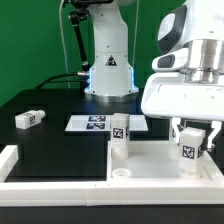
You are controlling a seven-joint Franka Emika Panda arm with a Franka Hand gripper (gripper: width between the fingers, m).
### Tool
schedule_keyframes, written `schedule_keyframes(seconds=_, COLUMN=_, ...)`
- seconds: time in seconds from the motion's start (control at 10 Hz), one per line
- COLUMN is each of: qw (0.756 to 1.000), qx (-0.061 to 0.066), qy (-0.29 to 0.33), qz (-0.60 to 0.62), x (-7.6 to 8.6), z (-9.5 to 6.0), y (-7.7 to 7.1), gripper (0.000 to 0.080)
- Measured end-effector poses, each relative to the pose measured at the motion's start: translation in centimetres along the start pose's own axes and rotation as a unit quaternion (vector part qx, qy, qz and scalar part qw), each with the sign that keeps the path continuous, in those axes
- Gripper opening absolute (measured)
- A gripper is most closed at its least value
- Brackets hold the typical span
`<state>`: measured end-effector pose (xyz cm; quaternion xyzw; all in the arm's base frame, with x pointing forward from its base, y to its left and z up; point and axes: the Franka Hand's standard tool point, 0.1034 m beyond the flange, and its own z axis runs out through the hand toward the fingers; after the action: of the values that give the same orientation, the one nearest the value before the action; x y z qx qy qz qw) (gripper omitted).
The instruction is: Assemble square table
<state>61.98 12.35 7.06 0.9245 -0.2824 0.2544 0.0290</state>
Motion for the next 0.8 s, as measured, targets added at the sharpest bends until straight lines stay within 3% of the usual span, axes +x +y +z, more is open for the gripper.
schedule_keyframes(seconds=0.2, qw=1.000, qx=0.000, qy=0.000, qz=-0.003, x=0.02, z=0.00, y=0.01, gripper=0.0292)
schedule_keyframes(seconds=0.4, qw=1.000, qx=0.000, qy=0.000, qz=-0.004, x=0.01, z=0.00, y=0.00, gripper=0.0538)
schedule_keyframes(seconds=0.5, qw=1.000, qx=0.000, qy=0.000, qz=-0.004, x=0.01, z=0.00, y=0.00, gripper=0.0616)
schedule_keyframes(seconds=0.8, qw=1.000, qx=0.000, qy=0.000, qz=-0.005, x=0.00, z=0.00, y=0.00, gripper=0.0648)
